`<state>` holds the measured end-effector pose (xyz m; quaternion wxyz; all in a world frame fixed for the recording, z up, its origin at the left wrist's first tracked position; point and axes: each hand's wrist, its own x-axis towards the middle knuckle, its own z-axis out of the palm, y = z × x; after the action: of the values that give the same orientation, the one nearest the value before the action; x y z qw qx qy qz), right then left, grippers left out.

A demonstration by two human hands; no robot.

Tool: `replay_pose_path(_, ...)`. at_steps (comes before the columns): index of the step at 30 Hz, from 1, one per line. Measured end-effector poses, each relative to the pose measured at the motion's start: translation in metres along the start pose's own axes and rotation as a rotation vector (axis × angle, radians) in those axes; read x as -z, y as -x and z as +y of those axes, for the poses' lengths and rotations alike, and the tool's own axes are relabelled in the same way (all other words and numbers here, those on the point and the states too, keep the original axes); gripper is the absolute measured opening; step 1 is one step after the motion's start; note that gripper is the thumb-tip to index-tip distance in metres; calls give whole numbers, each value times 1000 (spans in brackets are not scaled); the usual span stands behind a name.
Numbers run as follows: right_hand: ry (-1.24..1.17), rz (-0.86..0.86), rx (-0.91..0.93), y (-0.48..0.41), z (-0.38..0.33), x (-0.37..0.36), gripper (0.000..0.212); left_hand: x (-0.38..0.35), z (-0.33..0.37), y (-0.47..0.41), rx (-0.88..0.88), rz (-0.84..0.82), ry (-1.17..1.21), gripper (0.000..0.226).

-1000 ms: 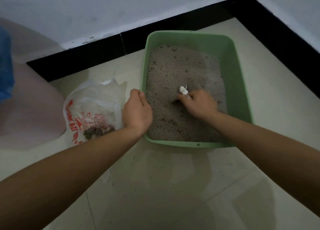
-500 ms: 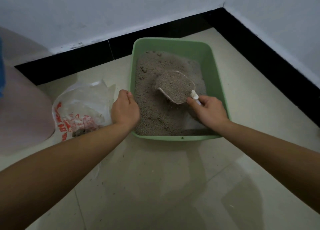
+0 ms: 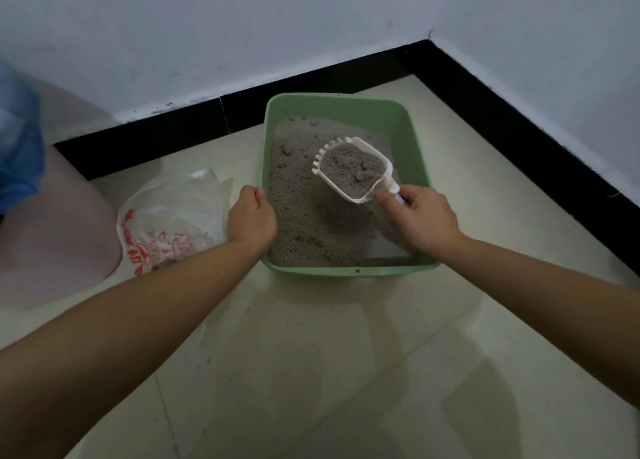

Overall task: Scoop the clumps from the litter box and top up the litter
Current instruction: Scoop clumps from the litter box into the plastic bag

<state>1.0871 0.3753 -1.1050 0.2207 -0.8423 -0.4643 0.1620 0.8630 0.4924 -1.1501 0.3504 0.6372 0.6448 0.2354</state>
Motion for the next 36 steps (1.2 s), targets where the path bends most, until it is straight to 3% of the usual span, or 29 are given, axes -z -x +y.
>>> replay_pose_path(19,-54,2,-96,19,-34,9,58,28,-10,18,93,-110,112,30)
replay_pose_path(36,53,-62,61,23,-47,9,57,39,-16,16,150,-229,235,21)
